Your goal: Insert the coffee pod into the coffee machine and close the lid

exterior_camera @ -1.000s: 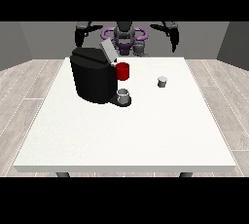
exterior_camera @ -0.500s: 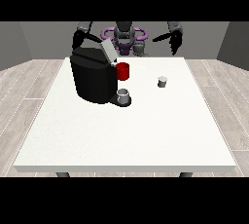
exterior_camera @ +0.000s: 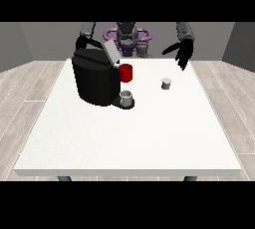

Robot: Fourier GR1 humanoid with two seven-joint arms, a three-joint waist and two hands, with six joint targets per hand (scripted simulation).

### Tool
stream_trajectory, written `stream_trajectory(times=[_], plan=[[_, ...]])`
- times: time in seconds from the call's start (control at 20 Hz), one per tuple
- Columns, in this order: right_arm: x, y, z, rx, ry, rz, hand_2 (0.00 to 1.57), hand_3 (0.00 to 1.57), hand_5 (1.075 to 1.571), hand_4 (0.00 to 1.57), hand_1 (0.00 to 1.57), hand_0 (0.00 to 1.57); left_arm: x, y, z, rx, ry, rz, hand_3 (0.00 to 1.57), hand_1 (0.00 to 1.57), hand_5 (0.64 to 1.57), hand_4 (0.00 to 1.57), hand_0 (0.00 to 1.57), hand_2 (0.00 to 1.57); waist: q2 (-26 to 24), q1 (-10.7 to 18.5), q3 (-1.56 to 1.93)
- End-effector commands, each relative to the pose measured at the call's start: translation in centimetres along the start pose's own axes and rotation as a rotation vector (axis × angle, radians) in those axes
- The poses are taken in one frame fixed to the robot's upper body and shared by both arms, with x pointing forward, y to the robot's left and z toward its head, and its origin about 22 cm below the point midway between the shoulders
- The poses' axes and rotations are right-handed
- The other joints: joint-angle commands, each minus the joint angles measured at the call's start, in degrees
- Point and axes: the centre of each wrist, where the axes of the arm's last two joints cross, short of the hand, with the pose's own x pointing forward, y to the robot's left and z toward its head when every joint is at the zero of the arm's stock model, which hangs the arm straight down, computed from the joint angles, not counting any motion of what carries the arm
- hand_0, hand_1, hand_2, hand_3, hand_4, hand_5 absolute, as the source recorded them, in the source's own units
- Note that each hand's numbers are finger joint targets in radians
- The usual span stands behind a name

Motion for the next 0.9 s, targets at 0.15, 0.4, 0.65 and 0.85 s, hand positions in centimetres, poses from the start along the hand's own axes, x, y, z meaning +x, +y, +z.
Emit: stream_trajectory(times=[0.15, 0.4, 0.65, 0.85], plan=[[3.4, 1.8, -1.6, 0.058, -0.072, 0.023, 0.00, 0.00, 1.571, 0.00, 0.00, 0.00, -1.5, 3.1, -1.8, 0.025, 0.056, -0.116, 0.00, 0.00, 1.571, 0.00, 0.00, 0.00, 7.42, -3.99, -0.06], [1.8, 1.7, -2.6, 0.042, -0.055, -0.017, 0.00, 0.00, 1.571, 0.00, 0.00, 0.00, -1.3, 2.9, -3.1, -0.042, 0.065, -0.172, 0.00, 0.00, 1.571, 0.00, 0.00, 0.00, 7.81, -1.52, -0.01], [2.5, 2.3, -2.9, 0.060, 0.014, -0.002, 0.00, 0.00, 1.571, 0.00, 0.00, 0.00, -2.1, -0.9, -4.3, -0.063, 0.141, -0.239, 0.00, 0.00, 1.571, 0.00, 0.00, 0.42, 4.39, -1.56, -0.01], [1.5, 1.5, -3.8, 0.046, -0.026, -0.003, 0.00, 0.00, 1.571, 0.00, 0.00, 0.00, -1.3, -1.1, -5.6, 0.035, 0.036, -0.286, 0.66, 0.95, 1.571, 0.00, 0.95, 0.97, 8.59, -1.34, -0.01]])
